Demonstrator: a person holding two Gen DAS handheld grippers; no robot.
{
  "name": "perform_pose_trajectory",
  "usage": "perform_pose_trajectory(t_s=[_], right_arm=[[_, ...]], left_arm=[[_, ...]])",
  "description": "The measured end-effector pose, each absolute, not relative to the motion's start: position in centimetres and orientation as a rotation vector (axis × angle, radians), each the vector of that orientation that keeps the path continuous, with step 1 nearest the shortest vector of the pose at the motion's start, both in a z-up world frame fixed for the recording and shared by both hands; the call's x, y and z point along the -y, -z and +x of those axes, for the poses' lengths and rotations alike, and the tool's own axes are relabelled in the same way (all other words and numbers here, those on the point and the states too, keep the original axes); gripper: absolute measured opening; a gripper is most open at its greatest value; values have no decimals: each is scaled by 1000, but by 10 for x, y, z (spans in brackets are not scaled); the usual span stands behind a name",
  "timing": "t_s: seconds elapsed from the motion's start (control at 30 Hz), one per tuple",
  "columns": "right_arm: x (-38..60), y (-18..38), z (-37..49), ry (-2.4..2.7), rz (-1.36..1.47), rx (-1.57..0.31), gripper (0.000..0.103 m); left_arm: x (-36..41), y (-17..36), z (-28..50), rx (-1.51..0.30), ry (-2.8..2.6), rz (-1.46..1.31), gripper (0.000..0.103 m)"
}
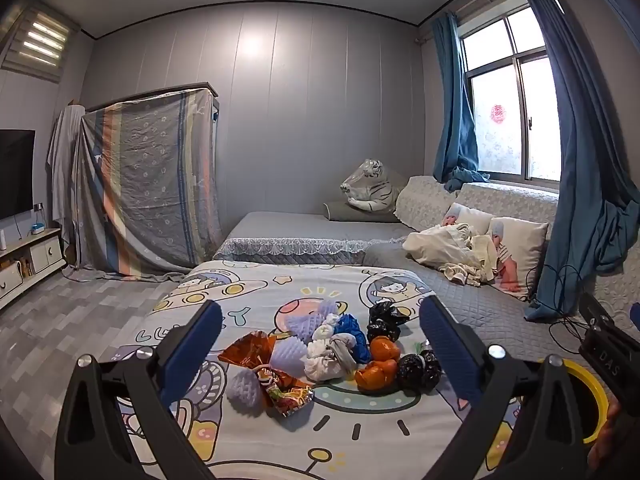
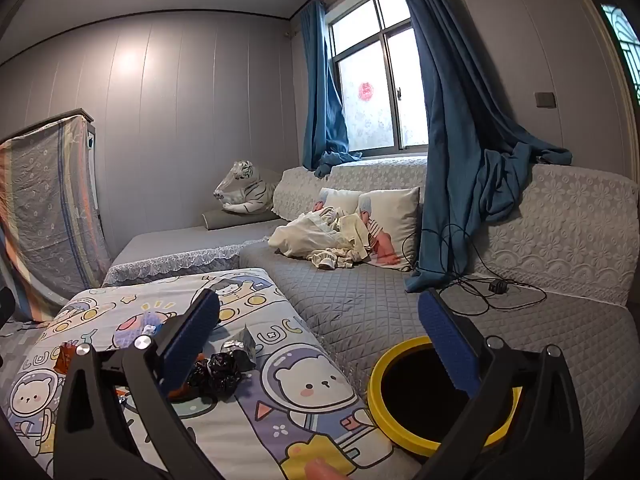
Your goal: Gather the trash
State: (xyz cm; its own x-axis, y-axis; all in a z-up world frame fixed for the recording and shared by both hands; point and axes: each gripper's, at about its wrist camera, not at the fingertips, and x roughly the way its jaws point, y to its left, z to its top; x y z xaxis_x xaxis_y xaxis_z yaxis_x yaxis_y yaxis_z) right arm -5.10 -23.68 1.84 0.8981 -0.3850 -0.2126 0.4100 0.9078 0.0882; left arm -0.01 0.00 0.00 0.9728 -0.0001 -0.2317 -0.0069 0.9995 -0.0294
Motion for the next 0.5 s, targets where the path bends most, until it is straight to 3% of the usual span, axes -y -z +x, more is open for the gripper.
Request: perform_pose_trajectory(t_s=[0.5], right_arm=[[237, -18, -51, 411, 133, -190, 95]], left_arm=[[0, 0, 0, -238, -7, -29, 95]])
